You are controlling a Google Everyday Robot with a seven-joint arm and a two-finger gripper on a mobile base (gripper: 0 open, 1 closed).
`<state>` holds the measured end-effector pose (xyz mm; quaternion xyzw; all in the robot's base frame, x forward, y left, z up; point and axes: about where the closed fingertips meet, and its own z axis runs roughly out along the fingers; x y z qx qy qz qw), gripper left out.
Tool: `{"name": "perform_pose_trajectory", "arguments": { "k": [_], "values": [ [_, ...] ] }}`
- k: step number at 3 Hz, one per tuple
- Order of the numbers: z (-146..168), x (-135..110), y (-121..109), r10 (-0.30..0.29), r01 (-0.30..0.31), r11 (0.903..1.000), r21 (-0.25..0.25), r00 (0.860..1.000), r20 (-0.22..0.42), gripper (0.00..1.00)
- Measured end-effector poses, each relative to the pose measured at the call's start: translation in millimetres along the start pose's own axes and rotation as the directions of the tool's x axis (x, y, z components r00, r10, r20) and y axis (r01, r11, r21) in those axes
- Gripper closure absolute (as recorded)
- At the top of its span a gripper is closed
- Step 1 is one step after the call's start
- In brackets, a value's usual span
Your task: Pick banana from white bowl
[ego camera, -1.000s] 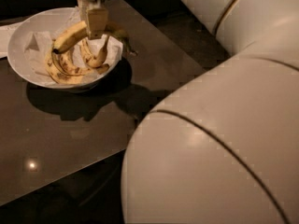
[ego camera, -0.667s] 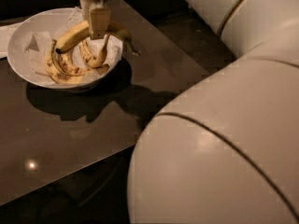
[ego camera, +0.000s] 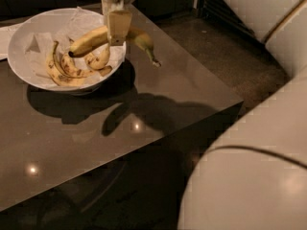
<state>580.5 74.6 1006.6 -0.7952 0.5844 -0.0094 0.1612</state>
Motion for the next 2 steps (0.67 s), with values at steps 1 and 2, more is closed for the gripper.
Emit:
{"name": "perform_pose_trajectory", "arguments": {
  "k": [1, 2],
  "values": [
    [-2.0, 8.3, 14.7, 0.057, -0.057, 0.9983, -0.011, 0.998, 0.001, 1.00],
    [-0.2, 7.2, 12.4, 0.058, -0.058, 0.9983, -0.005, 0.998, 0.004, 1.00]
  ]
}}
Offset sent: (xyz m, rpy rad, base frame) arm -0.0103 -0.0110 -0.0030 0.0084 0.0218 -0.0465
